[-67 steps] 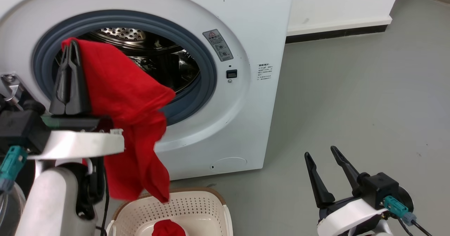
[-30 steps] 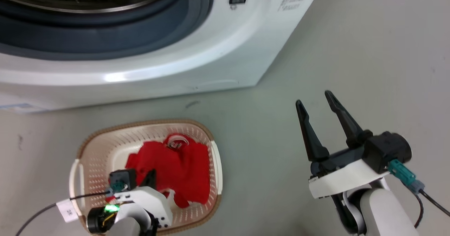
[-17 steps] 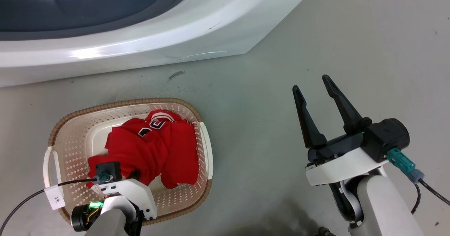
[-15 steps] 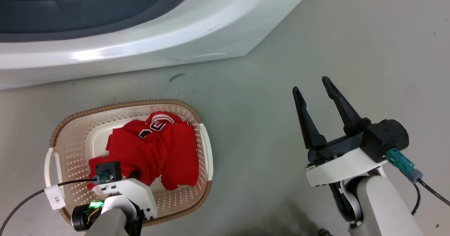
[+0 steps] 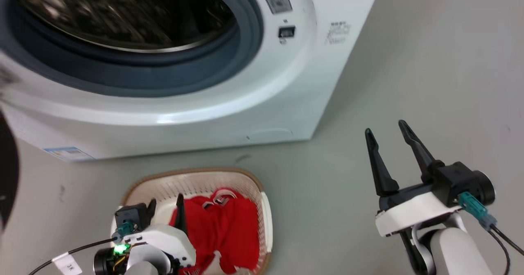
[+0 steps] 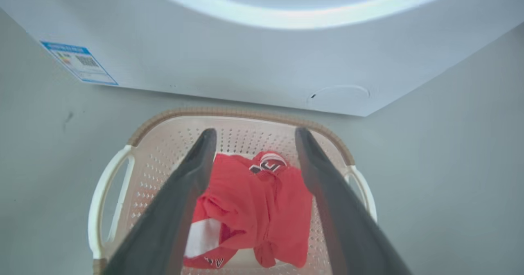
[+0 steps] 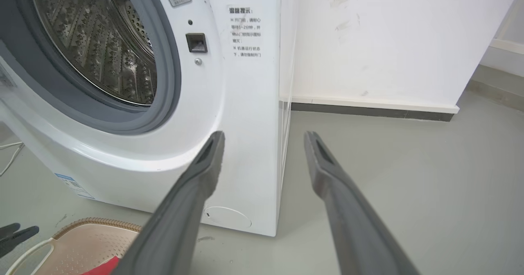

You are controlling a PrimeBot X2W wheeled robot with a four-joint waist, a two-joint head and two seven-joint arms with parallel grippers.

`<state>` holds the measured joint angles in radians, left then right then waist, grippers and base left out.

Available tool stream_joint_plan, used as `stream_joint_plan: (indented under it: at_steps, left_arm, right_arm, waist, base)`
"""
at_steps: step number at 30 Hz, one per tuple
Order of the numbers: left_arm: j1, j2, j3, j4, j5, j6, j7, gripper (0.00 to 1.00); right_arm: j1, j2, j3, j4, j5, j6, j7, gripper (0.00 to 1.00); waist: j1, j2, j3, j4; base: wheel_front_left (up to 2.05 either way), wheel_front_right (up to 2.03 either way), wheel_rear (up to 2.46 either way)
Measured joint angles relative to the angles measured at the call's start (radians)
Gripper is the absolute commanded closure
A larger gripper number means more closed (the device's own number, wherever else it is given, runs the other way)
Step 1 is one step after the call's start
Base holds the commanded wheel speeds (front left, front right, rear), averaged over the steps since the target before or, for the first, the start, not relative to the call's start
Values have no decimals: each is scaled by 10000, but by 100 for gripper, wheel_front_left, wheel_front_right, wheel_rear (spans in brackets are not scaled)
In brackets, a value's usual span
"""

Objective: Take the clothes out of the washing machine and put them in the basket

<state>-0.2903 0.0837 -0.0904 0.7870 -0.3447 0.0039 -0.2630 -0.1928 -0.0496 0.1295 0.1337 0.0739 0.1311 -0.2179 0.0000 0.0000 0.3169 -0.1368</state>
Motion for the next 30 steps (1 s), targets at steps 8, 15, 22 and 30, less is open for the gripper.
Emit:
stream_joint_plan:
  at_steps: [8,15,22,30]
  left_arm:
    - [967,-234,723,-3532,1080,-2,0,0]
    - [1403,-282,863,-6011,1965,-73,-2,0]
    - [2015,-293,857,-6930,2426,-128,-2,0]
    - [2522,-270,725,-6585,2608,-173,0,0]
  right_arm:
    - [529,-4,-495,-435,-244,0,270,0]
    - [972,-4,-938,-623,-441,0,464,0]
    - [1414,-4,-1028,-671,-552,0,696,0]
    - [1827,-4,-986,-755,-573,0,886,0]
  waist:
    - [-1,1,-1228,571]
    - [-2,0,-1977,795]
    - [-2,1,-2625,831]
    - [-2,0,-3028,640]
  base:
    - [0,0,0]
    - [0,0,0]
    - [0,0,0]
    - [0,0,0]
